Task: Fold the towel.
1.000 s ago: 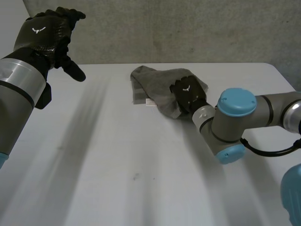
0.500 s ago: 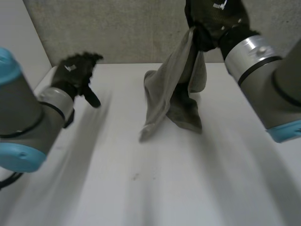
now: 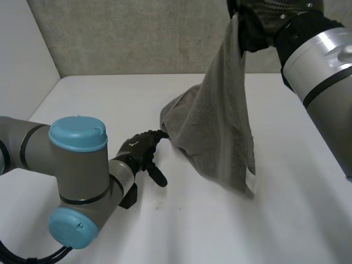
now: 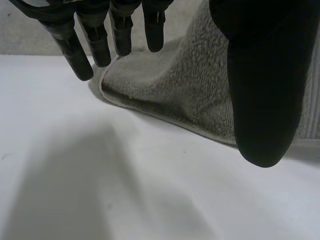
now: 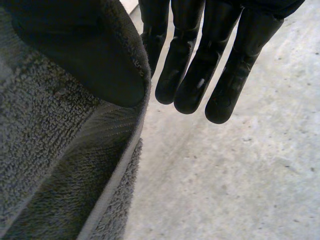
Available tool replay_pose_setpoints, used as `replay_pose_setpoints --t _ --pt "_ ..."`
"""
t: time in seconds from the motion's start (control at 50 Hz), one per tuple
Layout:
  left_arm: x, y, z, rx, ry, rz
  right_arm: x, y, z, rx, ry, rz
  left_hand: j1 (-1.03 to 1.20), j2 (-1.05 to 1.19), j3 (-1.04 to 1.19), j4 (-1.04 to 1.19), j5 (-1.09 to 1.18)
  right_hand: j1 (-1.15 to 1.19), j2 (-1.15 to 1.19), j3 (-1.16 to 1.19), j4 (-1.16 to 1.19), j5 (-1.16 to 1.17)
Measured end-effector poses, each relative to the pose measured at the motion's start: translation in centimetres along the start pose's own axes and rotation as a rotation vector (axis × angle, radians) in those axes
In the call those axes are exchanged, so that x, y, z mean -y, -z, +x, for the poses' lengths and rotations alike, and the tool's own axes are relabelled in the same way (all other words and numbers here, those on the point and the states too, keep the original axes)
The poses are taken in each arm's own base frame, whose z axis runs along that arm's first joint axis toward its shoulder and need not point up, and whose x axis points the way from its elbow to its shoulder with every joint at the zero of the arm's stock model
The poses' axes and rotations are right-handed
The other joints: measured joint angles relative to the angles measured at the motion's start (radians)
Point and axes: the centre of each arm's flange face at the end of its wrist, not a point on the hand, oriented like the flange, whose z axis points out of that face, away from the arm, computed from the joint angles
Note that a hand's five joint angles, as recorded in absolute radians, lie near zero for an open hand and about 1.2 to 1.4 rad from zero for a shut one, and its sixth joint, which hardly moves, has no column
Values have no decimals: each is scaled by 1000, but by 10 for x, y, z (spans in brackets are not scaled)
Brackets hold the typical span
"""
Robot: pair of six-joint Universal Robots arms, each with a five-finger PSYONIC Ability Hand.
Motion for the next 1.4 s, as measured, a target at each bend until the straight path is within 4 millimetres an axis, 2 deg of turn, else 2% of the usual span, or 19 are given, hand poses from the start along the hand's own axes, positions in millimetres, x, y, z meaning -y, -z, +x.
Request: replay_pose_setpoints --t 0.14,0.38,0.54,0.6,0.68,0.7,0.74,0.76,0.82,0.92,1.02,1.04,1.08,1.14,1.18,1.2,1.26,1.32,1.4 --pt "4 -12 1 -21 -10 84 11 16 -6 26 -12 -4 -2 -3 -1 -3 -3 0 0 0 0 0" --pt "6 -63 3 -54 -204 218 54 48 3 13 -10 75 -11 -10 -11 -11 -8 0 0 0 0 0" --pt "3 -82 12 -144 -248 228 62 56 1 53 -68 77 -3 -2 -3 -6 -6 0 0 0 0 0" --pt "3 -86 18 -191 -238 234 62 57 1 67 -111 70 163 155 155 155 153 0 0 0 0 0" --pt "3 -88 20 -203 -229 237 62 57 1 69 -123 69 163 155 155 155 153 0 0 0 0 0" --pt "5 -91 21 -205 -206 252 61 57 1 69 -138 65 445 431 430 431 430 0 0 0 0 0" --pt "9 -94 19 -178 -170 280 60 56 2 66 -147 61 763 759 758 737 730 0 0 0 0 0" --pt "11 -96 17 -159 -154 293 59 56 3 63 -148 59 846 836 833 836 837 0 0 0 0 0" --pt "19 -98 8 -96 -105 334 57 55 5 54 -147 54 875 894 891 886 882 0 0 0 0 0" --pt "44 -90 -13 19 -41 405 40 45 25 -18 -122 15 925 980 975 980 963 0 0 0 0 0" --pt "73 -61 -19 56 -35 458 5 26 53 -99 -103 -67 936 986 981 988 968 0 0 0 0 0" --pt "73 -61 -19 56 -35 458 5 26 53 -99 -103 -67 936 986 981 988 968 0 0 0 0 0" --pt "88 -36 -19 63 -53 486 -22 14 66 -127 -106 -131 936 988 984 988 971 0 0 0 0 0" --pt "98 -11 -16 69 -90 507 -56 -1 76 -141 -118 -206 936 989 984 989 971 0 0 0 0 0" --pt "99 -5 -16 70 -100 510 -64 -4 77 -141 -121 -221 936 989 984 989 971 0 0 0 0 0" --pt "101 12 -13 75 -141 516 -88 -14 79 -139 -133 -270 936 989 986 991 971 0 0 0 0 0" --pt "99 27 -10 78 -186 514 -110 -23 79 -134 -143 -311 936 989 986 991 971 0 0 0 0 0" --pt "89 45 -3 72 -246 497 -142 -34 76 -125 -157 -367 936 989 986 991 971 0 0 0 0 0" --pt "70 52 9 39 -292 451 -181 -43 69 -113 -172 -430 936 989 986 992 971 0 0 0 0 0"
